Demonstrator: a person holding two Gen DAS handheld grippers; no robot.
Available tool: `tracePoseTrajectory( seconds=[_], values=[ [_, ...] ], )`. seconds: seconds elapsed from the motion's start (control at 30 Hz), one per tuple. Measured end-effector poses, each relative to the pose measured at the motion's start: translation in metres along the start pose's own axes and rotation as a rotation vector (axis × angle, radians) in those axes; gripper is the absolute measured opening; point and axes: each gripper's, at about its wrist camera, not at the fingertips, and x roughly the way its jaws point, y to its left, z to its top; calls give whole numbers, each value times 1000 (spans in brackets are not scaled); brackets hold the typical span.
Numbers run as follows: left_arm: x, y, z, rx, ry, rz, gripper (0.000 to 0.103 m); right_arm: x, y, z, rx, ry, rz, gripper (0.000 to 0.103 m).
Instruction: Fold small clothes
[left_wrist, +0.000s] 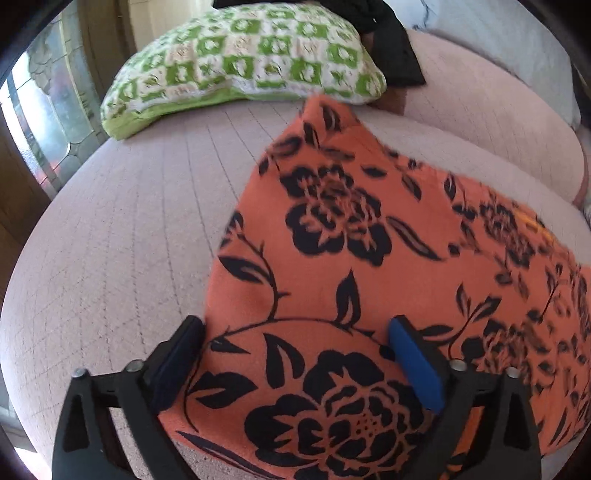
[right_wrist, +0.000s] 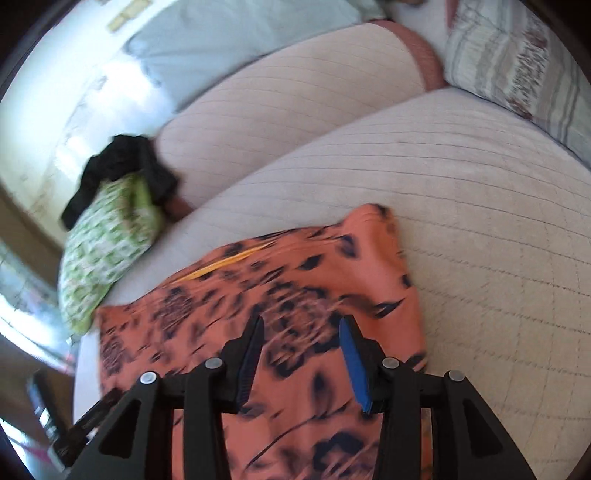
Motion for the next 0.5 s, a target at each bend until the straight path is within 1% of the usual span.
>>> tracePoseTrajectory(
  seconds=[0.03, 0.07, 0.1, 0.13, 0.17, 0.2, 0.23, 0.27, 0.33, 0.4, 0.5],
  values=[
    [3, 5, -5, -21, -13, -29, 103, -3, 3, -7, -5, 18, -1, 46],
    [3, 10, -9, -43, -37, -58, 103, -2, 2, -17, 4, 56, -3, 47],
    [2, 11, -10, -42, -43, -67, 103, 1, -4, -30, 17, 111, -9, 50],
    [1, 10, -11, -30, -43, -70, 103, 7, -7, -38, 21, 169, -17, 51],
    [0, 9, -12, -19, -41, -69, 103, 7, -7, -46, 6, 182, -17, 51],
    [-1, 9, -14, -11, -44, -69, 103, -1, -3, -49, -25, 153, -27, 51],
    [-2, 9, -16, -3, -43, -74, 103, -8, 1, -50, -43, 152, -40, 51],
    [-6, 9, -19, 3, -38, -75, 103, -15, 3, -51, -49, 151, -27, 51],
    [-17, 8, -29, 12, -28, -68, 103, -32, 0, -56, -25, 126, 47, 51],
    [-29, 8, -42, 13, -2, -66, 103, -44, -7, -63, 2, 120, 76, 51],
    [-41, 0, -62, 66, 40, -15, 103, -54, -20, -71, 71, 146, 142, 51]
  ],
)
